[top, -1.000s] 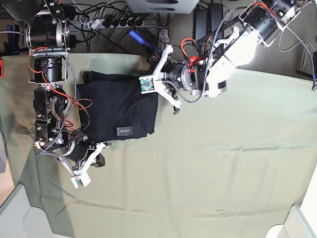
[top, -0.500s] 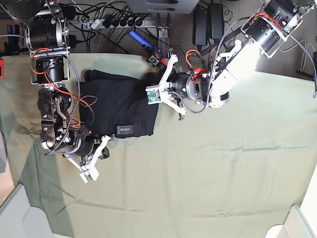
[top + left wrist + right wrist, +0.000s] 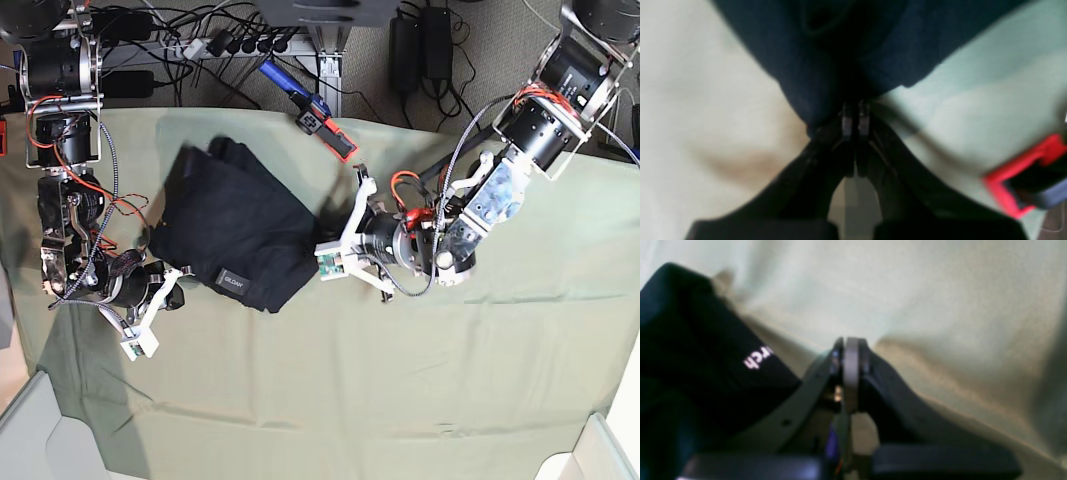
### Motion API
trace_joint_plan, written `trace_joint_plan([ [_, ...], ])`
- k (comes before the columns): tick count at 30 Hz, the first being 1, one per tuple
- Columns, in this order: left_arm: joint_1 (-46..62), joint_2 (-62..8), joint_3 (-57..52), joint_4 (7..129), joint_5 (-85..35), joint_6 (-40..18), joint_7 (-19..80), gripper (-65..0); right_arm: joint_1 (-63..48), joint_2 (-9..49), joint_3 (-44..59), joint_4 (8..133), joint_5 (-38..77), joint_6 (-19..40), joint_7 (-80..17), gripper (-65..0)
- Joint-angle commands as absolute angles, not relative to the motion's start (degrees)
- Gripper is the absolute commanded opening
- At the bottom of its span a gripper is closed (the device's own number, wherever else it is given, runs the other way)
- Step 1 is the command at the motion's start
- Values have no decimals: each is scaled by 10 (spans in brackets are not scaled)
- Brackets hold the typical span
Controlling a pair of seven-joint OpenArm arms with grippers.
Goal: Fold the T-shirt properly
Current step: 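Square the folded bundle by pushing its edges with both grippers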
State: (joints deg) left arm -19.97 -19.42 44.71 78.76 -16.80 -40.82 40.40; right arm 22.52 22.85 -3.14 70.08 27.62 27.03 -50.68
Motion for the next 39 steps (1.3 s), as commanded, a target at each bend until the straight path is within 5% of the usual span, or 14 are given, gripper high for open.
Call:
trace_joint_plan([
  [1, -220, -201, 442, 783, -139, -395, 419, -650, 239, 238, -28, 709, 284, 315, -499, -650],
  [15, -317, -175, 442, 680, -138, -400, 367, -650, 211, 238, -28, 709, 328, 315, -547, -650],
  [21, -320, -172, 442, 679, -174, -400, 455, -650, 203, 243, -28, 709, 328, 315, -539, -650],
  [32, -240, -304, 442, 890, -182, -341, 481, -650, 203, 259, -28, 709, 328, 315, -527, -650],
  [39, -155, -264, 442, 975, -173, -337, 478, -650, 203, 258, -28, 709, 335, 315, -526, -650],
])
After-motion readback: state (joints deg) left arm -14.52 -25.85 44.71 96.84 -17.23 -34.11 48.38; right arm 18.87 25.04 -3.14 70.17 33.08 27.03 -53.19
